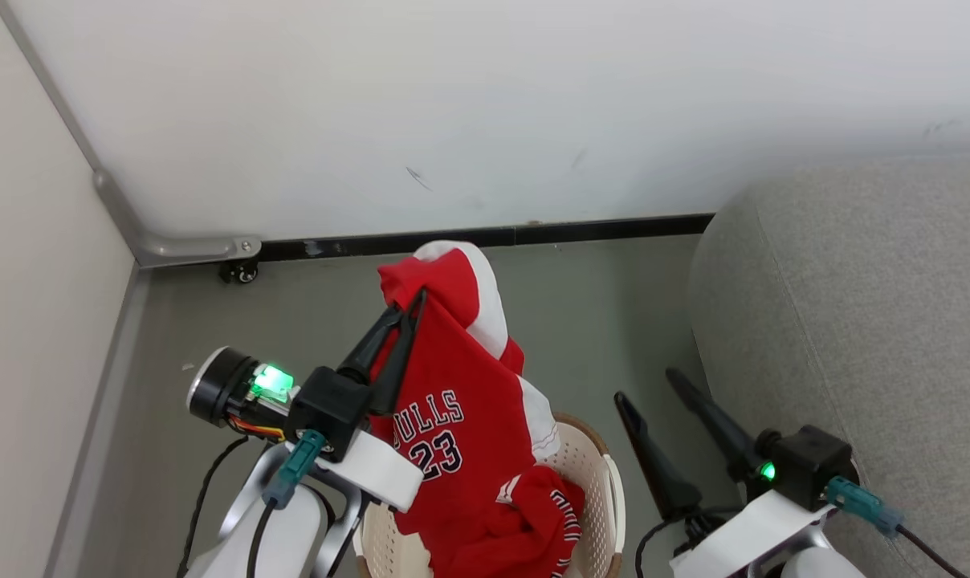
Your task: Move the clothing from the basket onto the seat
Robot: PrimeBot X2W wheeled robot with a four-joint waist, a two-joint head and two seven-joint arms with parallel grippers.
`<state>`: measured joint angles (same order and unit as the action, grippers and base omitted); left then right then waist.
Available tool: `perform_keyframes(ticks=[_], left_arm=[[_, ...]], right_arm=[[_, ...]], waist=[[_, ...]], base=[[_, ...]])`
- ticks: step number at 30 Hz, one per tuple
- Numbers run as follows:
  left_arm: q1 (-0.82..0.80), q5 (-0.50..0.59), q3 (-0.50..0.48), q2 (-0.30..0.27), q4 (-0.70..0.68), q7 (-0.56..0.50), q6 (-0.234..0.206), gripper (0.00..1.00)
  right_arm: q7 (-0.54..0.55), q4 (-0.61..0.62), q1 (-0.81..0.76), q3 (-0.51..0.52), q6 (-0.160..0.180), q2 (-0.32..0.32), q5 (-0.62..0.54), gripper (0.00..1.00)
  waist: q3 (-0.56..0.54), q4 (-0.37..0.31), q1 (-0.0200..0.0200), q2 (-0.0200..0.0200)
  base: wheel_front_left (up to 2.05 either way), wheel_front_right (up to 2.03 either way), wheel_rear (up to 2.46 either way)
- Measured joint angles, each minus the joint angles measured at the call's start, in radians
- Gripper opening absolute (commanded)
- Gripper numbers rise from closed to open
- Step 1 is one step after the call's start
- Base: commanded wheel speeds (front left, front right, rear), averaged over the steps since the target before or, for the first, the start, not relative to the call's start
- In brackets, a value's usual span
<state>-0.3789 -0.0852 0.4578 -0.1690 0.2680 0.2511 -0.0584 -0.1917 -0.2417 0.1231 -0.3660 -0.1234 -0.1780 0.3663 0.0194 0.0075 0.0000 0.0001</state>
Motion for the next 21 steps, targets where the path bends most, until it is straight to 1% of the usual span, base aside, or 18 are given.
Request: perform_keyframes(ticks=[2, 4, 7, 11, 21], left_arm=[[0.01, 0.0, 0.01, 0.002, -0.008, 0.0, 0.012, 0.0], [0.013, 0.003, 0.022, 0.002, -0.047, 0.001, 0.025, 0.0], [0.013, 0.009, 0.032, 0.002, -0.087, 0.002, 0.039, 0.0], [0.013, 0.009, 0.041, -0.002, -0.104, 0.005, 0.051, 0.0], [0.05, 0.009, 0.078, -0.006, -0.133, 0.005, 0.078, 0.0]], right_arm=[[0.02, 0.0, -0.002, -0.036, 0.0, -0.02, 0.018, 1.0], [0.051, 0.005, -0.009, -0.093, 0.0, -0.053, 0.049, 1.0], [0.077, 0.013, -0.02, -0.141, 0.0, -0.093, 0.071, 1.0], [0.099, 0.042, -0.019, -0.189, 0.0, -0.139, 0.103, 1.0], [0.143, 0.116, -0.012, -0.297, 0.0, -0.211, 0.19, 1.0]], waist=[[-0.014, 0.006, 0.0, 0.0], [-0.033, 0.013, 0.0, -0.0001], [-0.05, 0.019, 0.0, 0.0], [-0.069, 0.025, 0.0, 0.0], [-0.103, 0.031, 0.0, 0.0]], base=[[0.0, 0.0, 0.0], [0.0, 0.0, 0.0], [0.0, 0.0, 0.0], [0.0, 0.0, 0.0], [0.0, 0.0, 0.0]])
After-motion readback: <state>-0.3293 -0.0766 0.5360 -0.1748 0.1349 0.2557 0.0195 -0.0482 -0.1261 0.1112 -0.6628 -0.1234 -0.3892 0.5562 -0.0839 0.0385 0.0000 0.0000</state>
